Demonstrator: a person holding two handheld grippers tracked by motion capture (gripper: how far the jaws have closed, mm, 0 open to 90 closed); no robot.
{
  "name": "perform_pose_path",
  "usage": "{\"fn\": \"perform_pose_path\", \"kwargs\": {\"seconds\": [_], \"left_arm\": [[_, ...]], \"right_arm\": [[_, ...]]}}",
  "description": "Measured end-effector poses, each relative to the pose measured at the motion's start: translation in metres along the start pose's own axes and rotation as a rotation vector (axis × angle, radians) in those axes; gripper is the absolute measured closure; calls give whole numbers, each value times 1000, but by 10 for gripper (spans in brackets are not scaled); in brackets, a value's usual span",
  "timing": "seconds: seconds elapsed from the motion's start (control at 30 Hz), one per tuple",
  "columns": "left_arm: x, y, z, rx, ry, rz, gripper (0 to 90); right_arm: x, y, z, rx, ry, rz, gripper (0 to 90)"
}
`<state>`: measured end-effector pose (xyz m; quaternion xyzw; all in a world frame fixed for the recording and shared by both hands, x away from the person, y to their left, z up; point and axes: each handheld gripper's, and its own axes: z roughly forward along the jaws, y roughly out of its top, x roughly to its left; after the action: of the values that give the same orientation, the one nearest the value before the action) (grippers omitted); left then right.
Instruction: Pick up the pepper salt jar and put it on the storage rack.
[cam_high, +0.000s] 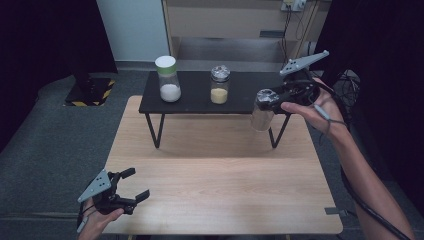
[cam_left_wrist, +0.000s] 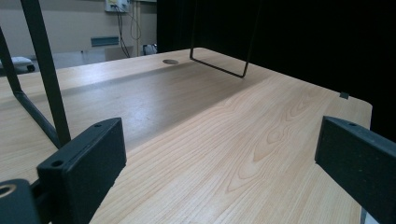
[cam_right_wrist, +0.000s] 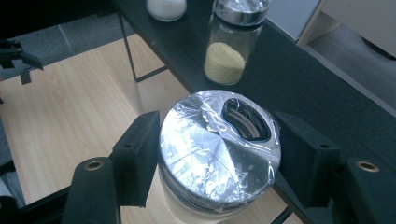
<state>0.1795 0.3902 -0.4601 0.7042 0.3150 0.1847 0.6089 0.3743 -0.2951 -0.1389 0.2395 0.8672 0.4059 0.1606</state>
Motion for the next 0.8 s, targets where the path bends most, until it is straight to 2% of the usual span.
{"fn": "perform_pose_path", "kwargs": {"seconds": [0.53,0.8], "left_arm": [[0,0,0,-2,0,-3,7],[1,-1,0,-3,-1,-5,7]], "right_arm": [[-17,19,3,2,-61,69,352],[-23,29,7,2,-109,110,352]]}}
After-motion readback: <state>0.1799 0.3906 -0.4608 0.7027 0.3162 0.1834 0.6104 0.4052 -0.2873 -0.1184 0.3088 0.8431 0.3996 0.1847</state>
